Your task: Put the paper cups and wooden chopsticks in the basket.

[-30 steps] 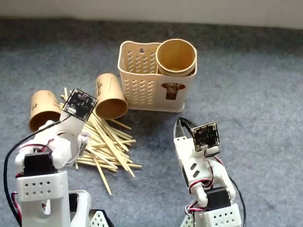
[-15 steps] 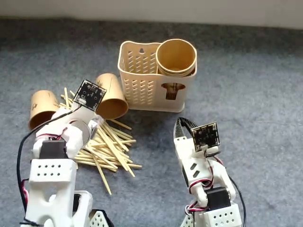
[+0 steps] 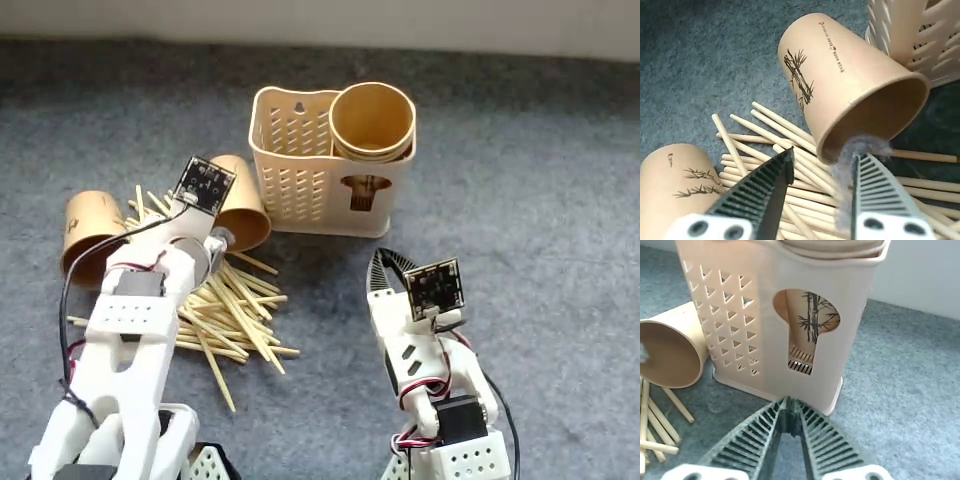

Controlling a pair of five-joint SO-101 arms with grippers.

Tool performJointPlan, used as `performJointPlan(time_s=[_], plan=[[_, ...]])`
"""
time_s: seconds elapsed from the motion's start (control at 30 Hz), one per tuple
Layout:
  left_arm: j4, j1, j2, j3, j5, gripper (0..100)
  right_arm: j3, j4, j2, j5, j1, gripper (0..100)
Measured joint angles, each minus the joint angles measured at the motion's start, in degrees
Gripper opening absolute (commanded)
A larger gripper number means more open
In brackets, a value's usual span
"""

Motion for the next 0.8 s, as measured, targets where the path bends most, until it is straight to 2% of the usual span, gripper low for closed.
performJointPlan(time_s=[0.07, 0.17, 0.3, 0.57, 0.67, 0.8], plan=[[-2.7, 0.3, 2.2, 0.0, 1.1, 18, 0.0, 0.0, 0.0, 0.0, 0.0, 0.6], [-5.2, 0.4, 4.9, 0.0, 1.6, 11, 0.0, 0.0, 0.0, 0.0, 0.0, 0.6], [-6.1, 0.4, 6.0, 0.0, 1.6, 4, 0.0, 0.0, 0.0, 3.4, -0.1, 0.6], [-6.2, 0.4, 6.0, -0.7, 1.6, 1, 0.0, 0.0, 0.0, 5.1, -0.1, 0.6], [-2.9, 0.4, 6.0, -3.3, 3.0, 1, 0.0, 0.0, 0.0, 5.1, -0.1, 0.6], [6.2, -2.1, 6.0, -10.0, 7.4, 1, 0.0, 0.0, 0.0, 5.1, 1.8, 0.6]])
